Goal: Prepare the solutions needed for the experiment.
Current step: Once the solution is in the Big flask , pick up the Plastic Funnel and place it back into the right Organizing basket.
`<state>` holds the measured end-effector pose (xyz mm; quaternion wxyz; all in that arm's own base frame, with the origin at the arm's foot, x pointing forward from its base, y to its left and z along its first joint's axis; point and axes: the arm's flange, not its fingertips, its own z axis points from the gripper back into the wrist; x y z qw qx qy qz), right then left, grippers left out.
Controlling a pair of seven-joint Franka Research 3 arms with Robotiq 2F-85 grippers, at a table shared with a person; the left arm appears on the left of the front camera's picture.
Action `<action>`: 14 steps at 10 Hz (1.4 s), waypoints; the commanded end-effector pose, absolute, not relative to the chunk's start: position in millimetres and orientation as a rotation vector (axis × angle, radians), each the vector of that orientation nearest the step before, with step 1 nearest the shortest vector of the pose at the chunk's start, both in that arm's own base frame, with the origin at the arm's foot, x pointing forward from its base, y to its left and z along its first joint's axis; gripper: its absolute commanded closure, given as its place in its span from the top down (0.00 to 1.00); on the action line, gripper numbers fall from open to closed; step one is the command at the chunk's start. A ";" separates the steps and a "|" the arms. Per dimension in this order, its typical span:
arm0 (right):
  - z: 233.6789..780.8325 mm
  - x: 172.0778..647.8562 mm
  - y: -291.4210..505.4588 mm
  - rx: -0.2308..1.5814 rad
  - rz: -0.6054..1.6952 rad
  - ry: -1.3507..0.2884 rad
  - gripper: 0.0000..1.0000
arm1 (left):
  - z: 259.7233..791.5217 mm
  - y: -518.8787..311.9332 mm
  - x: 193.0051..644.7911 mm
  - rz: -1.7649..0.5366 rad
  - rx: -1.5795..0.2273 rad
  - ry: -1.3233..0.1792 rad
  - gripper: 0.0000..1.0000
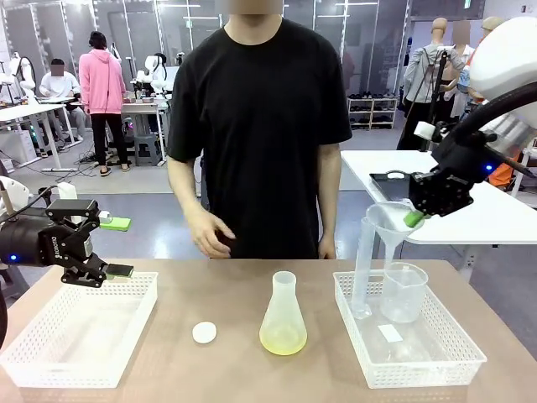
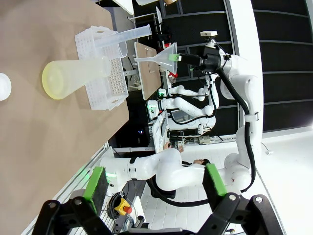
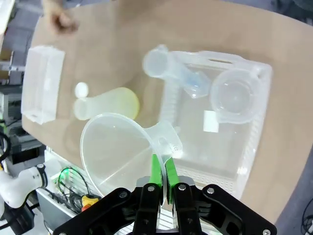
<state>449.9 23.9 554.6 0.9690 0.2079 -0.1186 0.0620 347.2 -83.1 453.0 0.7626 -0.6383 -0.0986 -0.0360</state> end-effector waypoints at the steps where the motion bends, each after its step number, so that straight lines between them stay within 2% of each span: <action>1: 557.9 454.5 20.5 0.404 0.072 -0.193 0.01 | 454.9 -83.7 347.4 -0.082 -1.402 -0.208 1.00; 6: 550.5 452.5 16.2 0.412 0.102 -0.228 0.01 | 454.9 -83.7 347.4 -0.082 -1.402 -0.208 1.00; 7: 549.5 453.0 15.6 0.407 0.096 -0.214 0.04 | 454.9 -83.7 347.4 -0.082 -1.402 -0.208 1.00; 8: 539.9 450.0 24.6 0.385 0.145 -0.152 0.04 | 454.9 -83.7 347.4 -0.082 -1.402 -0.208 1.00; 11: 519.7 425.2 23.4 0.397 0.077 -0.053 0.04 | 454.9 -83.7 347.4 -0.082 -1.402 -0.208 1.00; 14: 488.9 430.0 22.0 0.395 0.015 0.033 0.04 | 454.9 -83.7 347.4 -0.082 -1.402 -0.208 1.00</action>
